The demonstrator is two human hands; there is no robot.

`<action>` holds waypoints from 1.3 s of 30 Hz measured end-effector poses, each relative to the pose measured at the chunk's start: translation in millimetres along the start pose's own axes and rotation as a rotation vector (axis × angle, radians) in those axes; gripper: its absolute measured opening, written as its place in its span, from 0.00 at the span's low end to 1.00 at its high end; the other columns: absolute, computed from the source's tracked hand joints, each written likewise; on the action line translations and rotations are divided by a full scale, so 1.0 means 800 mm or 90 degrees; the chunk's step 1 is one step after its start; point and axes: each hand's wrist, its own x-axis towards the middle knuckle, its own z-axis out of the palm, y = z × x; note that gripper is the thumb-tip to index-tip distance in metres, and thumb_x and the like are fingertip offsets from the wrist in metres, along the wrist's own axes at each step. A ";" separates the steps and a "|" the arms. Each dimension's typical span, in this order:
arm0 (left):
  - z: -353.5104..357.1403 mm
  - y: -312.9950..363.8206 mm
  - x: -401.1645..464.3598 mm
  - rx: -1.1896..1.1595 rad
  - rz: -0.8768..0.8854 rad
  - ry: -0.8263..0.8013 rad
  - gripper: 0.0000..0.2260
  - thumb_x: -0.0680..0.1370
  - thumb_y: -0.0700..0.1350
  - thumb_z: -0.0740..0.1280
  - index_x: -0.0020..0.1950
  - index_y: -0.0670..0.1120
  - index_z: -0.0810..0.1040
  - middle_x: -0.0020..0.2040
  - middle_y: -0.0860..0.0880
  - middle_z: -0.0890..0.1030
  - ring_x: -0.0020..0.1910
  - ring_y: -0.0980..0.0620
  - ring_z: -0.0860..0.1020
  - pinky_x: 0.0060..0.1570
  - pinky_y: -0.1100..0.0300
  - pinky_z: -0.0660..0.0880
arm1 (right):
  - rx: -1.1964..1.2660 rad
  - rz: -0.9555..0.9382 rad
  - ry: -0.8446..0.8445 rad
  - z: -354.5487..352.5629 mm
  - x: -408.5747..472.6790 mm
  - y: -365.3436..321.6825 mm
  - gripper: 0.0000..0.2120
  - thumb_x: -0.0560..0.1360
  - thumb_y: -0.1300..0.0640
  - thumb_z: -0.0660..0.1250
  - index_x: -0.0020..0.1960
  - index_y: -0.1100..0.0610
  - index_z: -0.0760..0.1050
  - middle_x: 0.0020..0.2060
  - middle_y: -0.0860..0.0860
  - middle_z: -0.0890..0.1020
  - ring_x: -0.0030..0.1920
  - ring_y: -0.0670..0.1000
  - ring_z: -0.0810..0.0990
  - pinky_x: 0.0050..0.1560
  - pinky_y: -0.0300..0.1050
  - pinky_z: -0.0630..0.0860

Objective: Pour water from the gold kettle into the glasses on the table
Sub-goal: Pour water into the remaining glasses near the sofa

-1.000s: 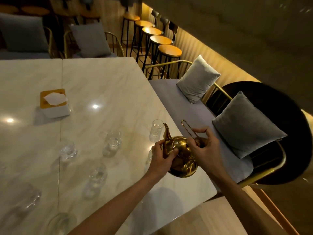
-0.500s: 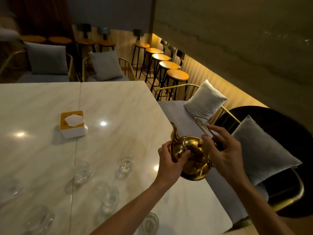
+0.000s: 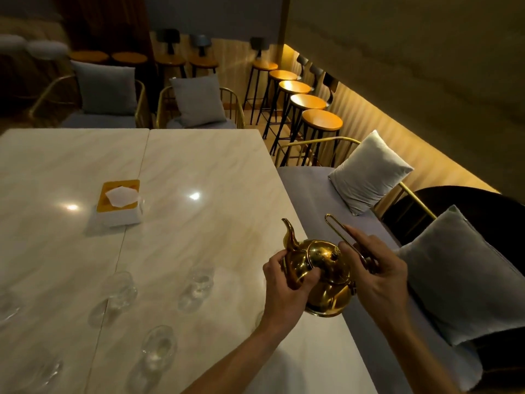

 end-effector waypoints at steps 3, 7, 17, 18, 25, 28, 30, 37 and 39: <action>0.034 -0.011 0.015 0.000 -0.032 0.039 0.43 0.64 0.74 0.70 0.73 0.60 0.60 0.71 0.56 0.63 0.68 0.53 0.71 0.50 0.69 0.78 | 0.045 0.024 -0.020 -0.010 0.020 0.033 0.18 0.76 0.53 0.69 0.65 0.49 0.78 0.50 0.42 0.83 0.54 0.47 0.82 0.49 0.43 0.84; 0.078 -0.030 0.034 -0.023 -0.088 0.080 0.39 0.70 0.65 0.73 0.75 0.59 0.58 0.72 0.57 0.66 0.68 0.52 0.72 0.56 0.66 0.78 | 0.082 0.039 -0.053 -0.025 0.044 0.075 0.18 0.75 0.55 0.69 0.64 0.48 0.78 0.51 0.38 0.83 0.55 0.42 0.82 0.49 0.35 0.81; 0.140 -0.081 0.065 -0.078 -0.176 0.120 0.39 0.67 0.67 0.74 0.73 0.57 0.62 0.67 0.56 0.74 0.61 0.57 0.76 0.54 0.70 0.77 | 0.132 0.108 -0.119 -0.025 0.075 0.166 0.18 0.73 0.59 0.72 0.63 0.52 0.80 0.56 0.41 0.82 0.57 0.37 0.81 0.51 0.30 0.79; 0.141 -0.083 0.068 -0.083 -0.181 0.116 0.37 0.68 0.64 0.73 0.71 0.58 0.63 0.65 0.58 0.74 0.59 0.59 0.76 0.52 0.71 0.77 | 0.126 0.106 -0.121 -0.025 0.076 0.172 0.18 0.73 0.59 0.73 0.63 0.53 0.80 0.56 0.42 0.82 0.58 0.36 0.80 0.51 0.29 0.78; 0.149 -0.114 0.088 -0.123 -0.221 0.102 0.38 0.68 0.64 0.75 0.72 0.56 0.62 0.67 0.53 0.75 0.62 0.56 0.77 0.56 0.65 0.79 | 0.100 0.139 -0.110 -0.010 0.079 0.198 0.16 0.74 0.56 0.73 0.62 0.54 0.81 0.51 0.47 0.84 0.52 0.43 0.83 0.49 0.36 0.82; 0.154 -0.125 0.092 -0.132 -0.244 0.114 0.50 0.61 0.71 0.75 0.76 0.54 0.59 0.70 0.51 0.73 0.66 0.50 0.76 0.59 0.62 0.79 | 0.104 0.160 -0.117 -0.004 0.080 0.200 0.13 0.75 0.54 0.72 0.59 0.51 0.81 0.41 0.49 0.82 0.41 0.44 0.83 0.40 0.35 0.81; 0.156 -0.129 0.093 -0.138 -0.254 0.124 0.55 0.56 0.75 0.74 0.76 0.55 0.59 0.70 0.51 0.73 0.67 0.50 0.76 0.58 0.62 0.79 | 0.099 0.176 -0.119 0.001 0.080 0.203 0.12 0.74 0.51 0.71 0.57 0.50 0.81 0.38 0.47 0.81 0.39 0.45 0.83 0.38 0.35 0.80; 0.163 -0.145 0.100 -0.152 -0.272 0.140 0.40 0.70 0.60 0.73 0.76 0.53 0.58 0.71 0.49 0.71 0.67 0.50 0.75 0.52 0.68 0.78 | 0.018 0.217 -0.165 0.010 0.081 0.221 0.15 0.76 0.44 0.67 0.43 0.56 0.79 0.34 0.51 0.80 0.37 0.51 0.80 0.39 0.51 0.82; 0.164 -0.149 0.103 -0.155 -0.269 0.144 0.38 0.71 0.58 0.74 0.76 0.53 0.59 0.70 0.50 0.71 0.66 0.51 0.75 0.51 0.68 0.78 | 0.007 0.218 -0.176 0.012 0.084 0.224 0.21 0.76 0.40 0.64 0.40 0.58 0.77 0.32 0.53 0.77 0.34 0.51 0.78 0.36 0.51 0.79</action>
